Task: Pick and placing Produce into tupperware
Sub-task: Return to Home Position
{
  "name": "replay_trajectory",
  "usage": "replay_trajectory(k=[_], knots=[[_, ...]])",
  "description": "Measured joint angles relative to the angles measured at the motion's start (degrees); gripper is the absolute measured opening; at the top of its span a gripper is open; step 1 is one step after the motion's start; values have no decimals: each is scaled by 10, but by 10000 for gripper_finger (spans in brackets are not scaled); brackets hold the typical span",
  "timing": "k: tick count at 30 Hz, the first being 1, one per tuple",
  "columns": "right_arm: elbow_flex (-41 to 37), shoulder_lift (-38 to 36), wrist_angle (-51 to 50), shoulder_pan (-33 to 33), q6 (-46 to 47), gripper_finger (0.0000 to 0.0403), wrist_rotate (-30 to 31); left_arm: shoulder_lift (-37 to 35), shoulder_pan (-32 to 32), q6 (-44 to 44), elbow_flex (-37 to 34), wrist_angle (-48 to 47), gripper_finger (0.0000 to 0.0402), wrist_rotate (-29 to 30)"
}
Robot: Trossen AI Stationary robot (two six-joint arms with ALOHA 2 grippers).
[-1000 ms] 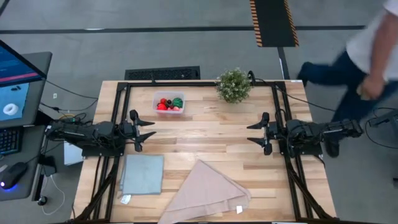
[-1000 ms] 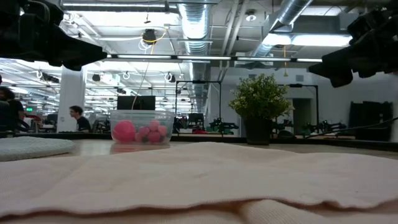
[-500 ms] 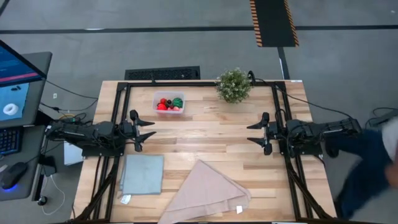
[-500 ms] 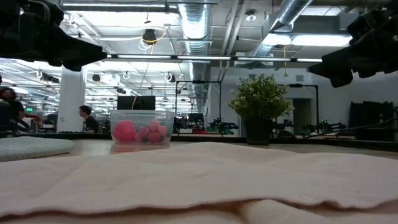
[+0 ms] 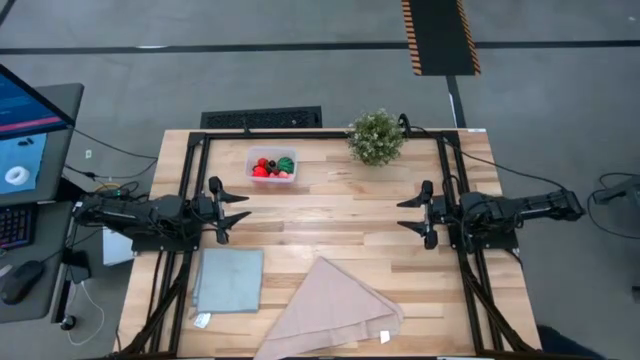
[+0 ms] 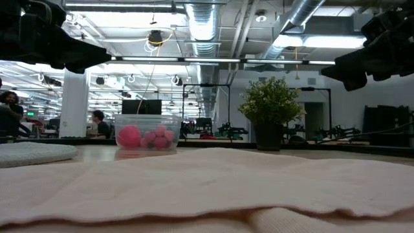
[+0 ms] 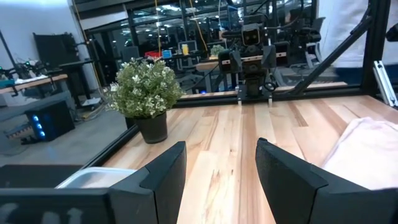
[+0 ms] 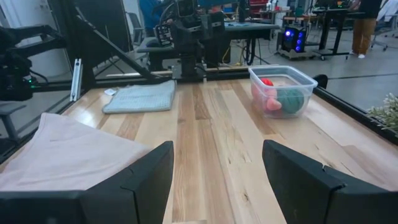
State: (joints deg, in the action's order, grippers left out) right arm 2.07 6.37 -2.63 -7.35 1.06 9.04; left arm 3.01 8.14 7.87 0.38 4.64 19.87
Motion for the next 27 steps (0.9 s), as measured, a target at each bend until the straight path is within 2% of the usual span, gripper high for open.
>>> replay_trajectory(k=[27], knots=[[0,0,0,0,0,271,0,0,0,-11,0,0,183,0]])
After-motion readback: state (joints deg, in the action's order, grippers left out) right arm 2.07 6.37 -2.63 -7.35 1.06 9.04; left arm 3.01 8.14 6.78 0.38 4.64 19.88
